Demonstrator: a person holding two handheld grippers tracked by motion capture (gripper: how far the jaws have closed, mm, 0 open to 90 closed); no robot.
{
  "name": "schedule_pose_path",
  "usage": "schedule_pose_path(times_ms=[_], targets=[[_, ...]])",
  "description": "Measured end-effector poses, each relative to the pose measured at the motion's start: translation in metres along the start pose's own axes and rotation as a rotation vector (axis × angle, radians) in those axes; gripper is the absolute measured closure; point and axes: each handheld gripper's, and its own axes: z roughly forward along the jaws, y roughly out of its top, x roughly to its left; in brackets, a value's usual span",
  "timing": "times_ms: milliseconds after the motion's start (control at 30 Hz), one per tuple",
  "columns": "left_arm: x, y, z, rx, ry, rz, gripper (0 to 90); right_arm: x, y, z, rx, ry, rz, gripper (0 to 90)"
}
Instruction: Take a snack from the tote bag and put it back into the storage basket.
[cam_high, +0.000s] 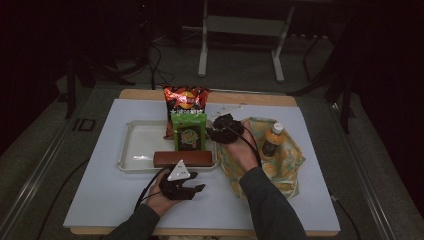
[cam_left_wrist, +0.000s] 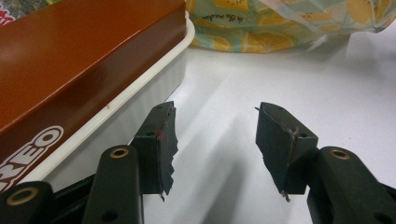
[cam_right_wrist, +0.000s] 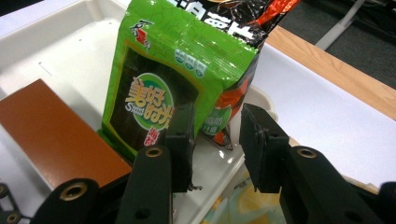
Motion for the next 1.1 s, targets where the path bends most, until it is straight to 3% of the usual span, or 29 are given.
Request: schedule_pose_path(times_ms=[200,533,900,1100], targets=[[0.000,0.000,0.000,0.003,0.001,-0.001,46.5,0.000,-0.002,-0.006,-0.002,0.007,-0.010,65.2],[0.001,0.000,0.000,0.005,0.004,-0.009,46.0,-0.001,-0.012,-0.031,-0.009,0.020,-0.046,65.1],[0.002,0.000,0.001,0.007,0.005,-0.031,46.0,-0.010,-0.031,-0.057,-0.039,0.032,-0.025,65.0],[0.003,0.001,0.001,0.012,0.008,-0.033,46.0,-0.015,-0.043,-0.063,-0.023,0.033,-0.010,64.6]])
